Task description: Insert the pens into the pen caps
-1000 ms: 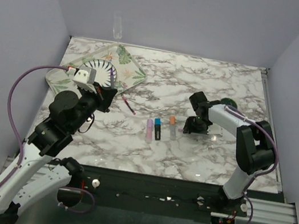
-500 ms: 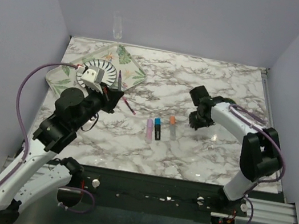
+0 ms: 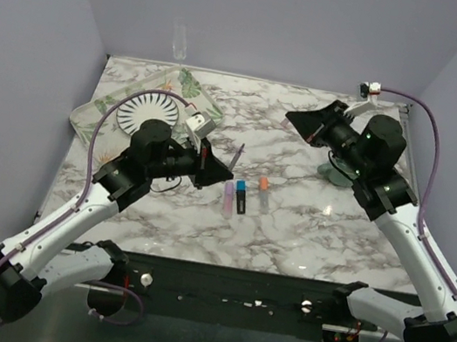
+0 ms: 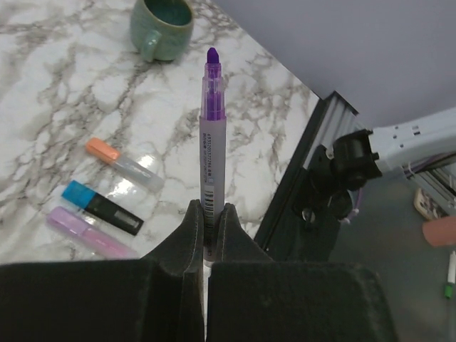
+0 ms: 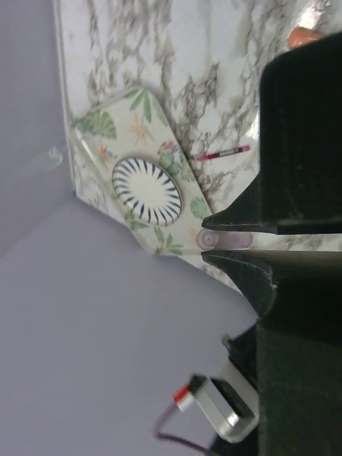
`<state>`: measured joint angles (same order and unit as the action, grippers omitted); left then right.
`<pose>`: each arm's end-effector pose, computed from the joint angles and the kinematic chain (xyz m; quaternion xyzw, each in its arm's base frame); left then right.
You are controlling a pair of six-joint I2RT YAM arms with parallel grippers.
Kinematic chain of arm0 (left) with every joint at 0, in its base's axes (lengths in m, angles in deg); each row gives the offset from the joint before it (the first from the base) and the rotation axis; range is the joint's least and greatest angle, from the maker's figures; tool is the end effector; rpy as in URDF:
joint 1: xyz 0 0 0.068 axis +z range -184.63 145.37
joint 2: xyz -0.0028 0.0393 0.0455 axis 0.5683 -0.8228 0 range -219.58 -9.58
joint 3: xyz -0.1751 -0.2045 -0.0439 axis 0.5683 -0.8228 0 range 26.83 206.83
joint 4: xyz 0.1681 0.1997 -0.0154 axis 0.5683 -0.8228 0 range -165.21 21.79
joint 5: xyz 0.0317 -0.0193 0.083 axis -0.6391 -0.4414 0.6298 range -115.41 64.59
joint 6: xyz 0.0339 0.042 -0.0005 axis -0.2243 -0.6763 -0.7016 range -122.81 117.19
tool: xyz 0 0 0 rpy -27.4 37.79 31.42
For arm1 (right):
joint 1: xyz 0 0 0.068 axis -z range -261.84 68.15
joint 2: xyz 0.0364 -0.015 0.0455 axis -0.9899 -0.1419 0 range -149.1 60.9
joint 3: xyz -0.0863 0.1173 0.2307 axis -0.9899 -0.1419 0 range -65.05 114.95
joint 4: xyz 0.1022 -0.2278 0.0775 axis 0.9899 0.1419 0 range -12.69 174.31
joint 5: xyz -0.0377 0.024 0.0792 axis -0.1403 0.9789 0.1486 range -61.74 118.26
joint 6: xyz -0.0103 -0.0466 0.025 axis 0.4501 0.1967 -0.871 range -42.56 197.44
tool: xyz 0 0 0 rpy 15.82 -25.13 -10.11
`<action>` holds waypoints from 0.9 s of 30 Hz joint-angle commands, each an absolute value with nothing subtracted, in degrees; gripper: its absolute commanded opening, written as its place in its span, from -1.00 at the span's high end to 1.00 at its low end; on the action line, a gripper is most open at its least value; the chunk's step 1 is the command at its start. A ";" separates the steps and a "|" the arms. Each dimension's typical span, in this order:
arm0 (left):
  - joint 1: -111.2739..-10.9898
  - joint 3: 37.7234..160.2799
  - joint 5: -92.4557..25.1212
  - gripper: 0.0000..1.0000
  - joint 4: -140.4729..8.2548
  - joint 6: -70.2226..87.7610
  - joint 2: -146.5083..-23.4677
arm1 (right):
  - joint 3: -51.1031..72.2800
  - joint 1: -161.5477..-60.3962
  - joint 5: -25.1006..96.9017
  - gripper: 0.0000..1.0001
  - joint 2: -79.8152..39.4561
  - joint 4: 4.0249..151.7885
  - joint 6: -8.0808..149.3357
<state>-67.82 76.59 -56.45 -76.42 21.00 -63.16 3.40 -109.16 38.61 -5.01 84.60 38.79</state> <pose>0.1691 -0.1325 0.3477 0.2290 0.7327 -0.4720 0.4335 0.2307 0.1265 0.4163 0.0115 0.7353 0.4228 0.5296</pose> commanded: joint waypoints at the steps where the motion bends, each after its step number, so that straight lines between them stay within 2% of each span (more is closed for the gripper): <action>1: -68.65 77.46 -68.62 1.00 -72.17 22.06 -64.69 | 0.89 -109.44 59.79 0.99 -3.70 67.23 43.44; 5: -68.65 75.62 -72.51 1.00 -68.48 24.96 -64.51 | -0.44 -109.44 71.91 0.99 -6.60 55.72 38.61; 8: -68.65 74.91 -71.64 1.00 -66.81 24.96 -63.46 | -2.89 -109.44 74.57 0.99 -6.52 51.93 36.93; 16: -68.65 75.26 -70.93 1.00 -67.77 24.52 -62.93 | -8.26 -109.62 77.12 0.99 -6.16 42.69 29.90; 27: -68.65 75.08 -70.67 1.00 -67.69 24.44 -62.41 | -10.90 -111.02 75.46 0.99 -6.51 38.55 26.90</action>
